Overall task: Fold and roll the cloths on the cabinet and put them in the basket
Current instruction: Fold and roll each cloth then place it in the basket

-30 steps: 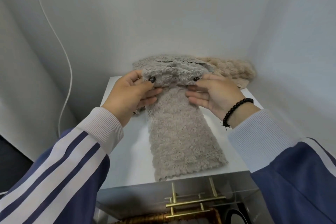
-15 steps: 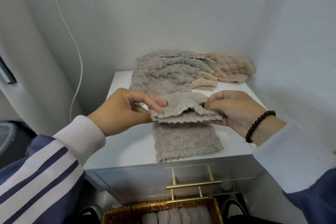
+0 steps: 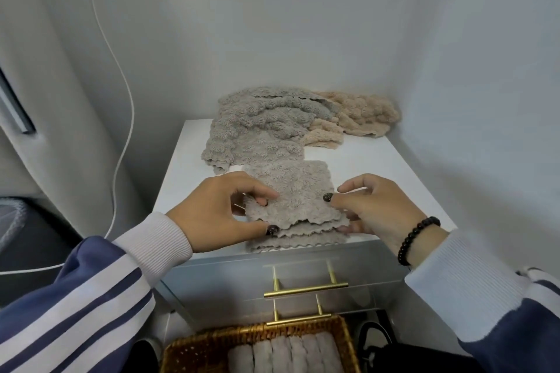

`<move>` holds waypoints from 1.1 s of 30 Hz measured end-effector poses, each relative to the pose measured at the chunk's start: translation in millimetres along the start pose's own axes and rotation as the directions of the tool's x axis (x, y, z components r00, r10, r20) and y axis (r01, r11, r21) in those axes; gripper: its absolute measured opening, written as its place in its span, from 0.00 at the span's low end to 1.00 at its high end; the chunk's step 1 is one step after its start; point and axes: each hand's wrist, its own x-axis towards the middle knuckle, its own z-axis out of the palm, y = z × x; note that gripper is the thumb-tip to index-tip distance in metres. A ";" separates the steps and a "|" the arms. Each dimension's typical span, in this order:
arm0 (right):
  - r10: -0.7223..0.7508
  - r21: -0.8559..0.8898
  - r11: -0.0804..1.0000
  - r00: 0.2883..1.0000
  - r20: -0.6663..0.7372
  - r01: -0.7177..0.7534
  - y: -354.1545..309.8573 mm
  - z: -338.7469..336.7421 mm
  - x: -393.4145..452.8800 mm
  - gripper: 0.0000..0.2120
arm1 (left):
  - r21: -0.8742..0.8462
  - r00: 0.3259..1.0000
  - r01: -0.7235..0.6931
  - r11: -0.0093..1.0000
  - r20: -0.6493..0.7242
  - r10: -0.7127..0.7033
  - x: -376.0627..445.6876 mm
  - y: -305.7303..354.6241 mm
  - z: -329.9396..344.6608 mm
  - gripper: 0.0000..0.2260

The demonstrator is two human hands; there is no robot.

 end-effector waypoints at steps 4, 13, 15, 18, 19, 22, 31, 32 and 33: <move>-0.182 -0.334 0.921 0.980 0.085 0.200 -0.8 -0.9 -3.0 0.18 | -0.048 0.999 -0.015 0.999 -0.034 0.013 0.1 -5.1 2.5 0.06; -0.466 -0.689 0.436 0.801 0.376 0.578 -1.5 -6.8 -11.1 0.07 | -0.074 0.990 -0.119 0.990 -0.082 0.113 -8.3 -8.3 3.2 0.12; -0.482 -0.703 0.409 0.792 0.375 0.582 -4.6 -9.8 -12.6 0.06 | -0.044 0.990 -0.134 0.990 -0.040 0.132 -11.4 -8.8 3.9 0.13; -0.467 -0.737 0.344 0.787 0.404 0.582 -6.2 -9.6 -17.0 0.05 | 0.053 0.987 -0.159 0.986 0.009 0.159 -14.5 -7.9 5.8 0.13; -0.454 -0.749 0.314 0.785 0.421 0.583 -6.5 -7.7 -18.8 0.05 | 0.090 0.986 -0.169 0.981 0.021 0.168 -15.7 -7.7 5.8 0.12; -0.427 -0.762 0.249 0.774 0.467 0.597 -6.0 -1.3 -21.8 0.04 | 0.189 0.979 -0.205 0.960 0.042 0.201 -16.7 -8.4 3.2 0.14; -0.862 -0.455 0.375 0.484 0.149 0.808 -16.1 7.5 -14.2 0.07 | 0.335 0.907 -0.159 0.929 -0.323 0.272 -7.2 -3.1 11.2 0.13; -0.879 -0.449 0.406 0.474 0.045 0.796 -15.7 13.6 -4.9 0.09 | 0.327 0.908 -0.135 0.935 -0.338 0.249 -2.0 -1.6 15.2 0.11; -0.871 -0.458 0.444 0.490 -0.020 0.770 -16.2 20.4 4.1 0.11 | 0.317 0.924 -0.089 0.944 -0.328 0.197 3.7 -1.0 20.1 0.10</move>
